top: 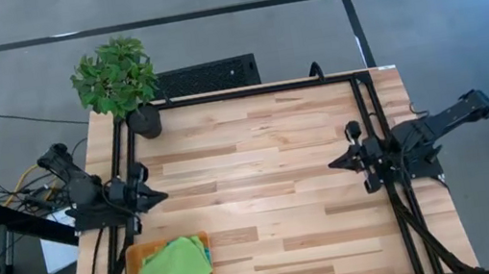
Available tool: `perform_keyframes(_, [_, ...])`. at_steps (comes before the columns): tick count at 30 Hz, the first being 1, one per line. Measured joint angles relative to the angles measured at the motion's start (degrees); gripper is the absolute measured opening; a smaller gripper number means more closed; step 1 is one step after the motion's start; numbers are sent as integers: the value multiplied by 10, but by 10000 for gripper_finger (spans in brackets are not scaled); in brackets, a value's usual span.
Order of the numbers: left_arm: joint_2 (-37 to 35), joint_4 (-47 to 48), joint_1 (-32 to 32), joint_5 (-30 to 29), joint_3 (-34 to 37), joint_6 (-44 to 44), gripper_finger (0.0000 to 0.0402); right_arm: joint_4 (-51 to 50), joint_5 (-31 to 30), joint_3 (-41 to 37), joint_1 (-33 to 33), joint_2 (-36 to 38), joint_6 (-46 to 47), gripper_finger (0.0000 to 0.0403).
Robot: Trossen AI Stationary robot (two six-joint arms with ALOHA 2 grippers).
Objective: Fold microfiber towels
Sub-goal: Return to Home Position
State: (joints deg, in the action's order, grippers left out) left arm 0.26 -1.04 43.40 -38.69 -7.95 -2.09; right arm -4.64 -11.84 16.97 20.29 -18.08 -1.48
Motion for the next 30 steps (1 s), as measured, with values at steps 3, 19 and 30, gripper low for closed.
perform_keyframes(3, [-2,3,0,-5,9,0,0,24,0,-33,0,28,-1,12])
perform_keyframes(19, [10,-37,1,-22,73,27,0,72,11,-166,-1,154,-44,17])
perform_keyframes(30, [10,-37,1,-41,73,60,0,67,40,-166,-18,138,-86,24])
